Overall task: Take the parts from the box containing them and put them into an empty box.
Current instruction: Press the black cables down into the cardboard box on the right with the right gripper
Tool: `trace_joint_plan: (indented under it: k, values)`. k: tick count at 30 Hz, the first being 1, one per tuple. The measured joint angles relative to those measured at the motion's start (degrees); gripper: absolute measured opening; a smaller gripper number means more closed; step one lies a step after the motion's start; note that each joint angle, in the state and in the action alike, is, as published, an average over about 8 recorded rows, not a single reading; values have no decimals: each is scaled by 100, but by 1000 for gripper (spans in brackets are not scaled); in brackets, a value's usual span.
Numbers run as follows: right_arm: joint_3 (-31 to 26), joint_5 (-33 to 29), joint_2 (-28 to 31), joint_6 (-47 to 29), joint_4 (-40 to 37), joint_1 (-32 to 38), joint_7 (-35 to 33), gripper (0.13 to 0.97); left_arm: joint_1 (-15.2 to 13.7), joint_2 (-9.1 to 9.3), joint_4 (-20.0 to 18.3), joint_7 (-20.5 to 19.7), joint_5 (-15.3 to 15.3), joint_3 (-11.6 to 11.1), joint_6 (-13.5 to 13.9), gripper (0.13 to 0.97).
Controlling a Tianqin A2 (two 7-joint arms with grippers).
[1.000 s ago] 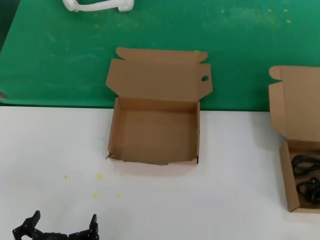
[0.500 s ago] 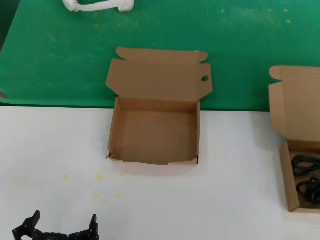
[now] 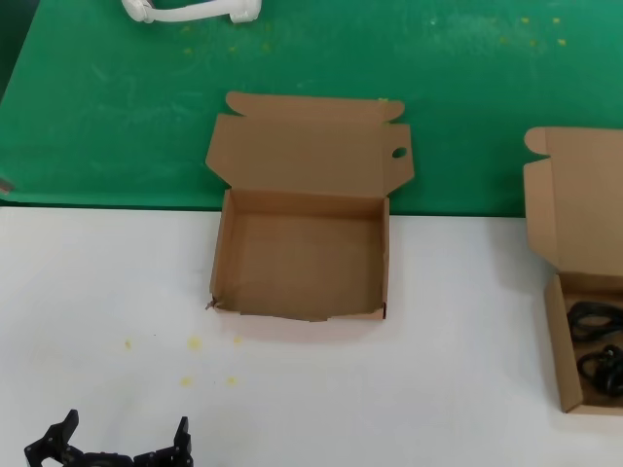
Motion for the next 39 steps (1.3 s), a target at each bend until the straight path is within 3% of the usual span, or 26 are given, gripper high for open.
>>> trace_joint_plan:
  k: [3,11,20,30,39]
  values:
    - [-4,-10,8,4,-5,6,36,658,0,0,0,0,0,0,0,966]
    - [-17,-31,-20,28,-152,99,32,443,0,0,0,1,0,0,0,966]
    - [-1,-18,7,11,-109,65,79,280,0,0,0,1,0,0,0,966]
    - [23,-8,183,-119,421,-148,476,231,0,0,0,1,-1,0,0,966]
    - [136,30,630,-353,1720,-526,1254,214,0,0,0,1,-1,0,0,966]
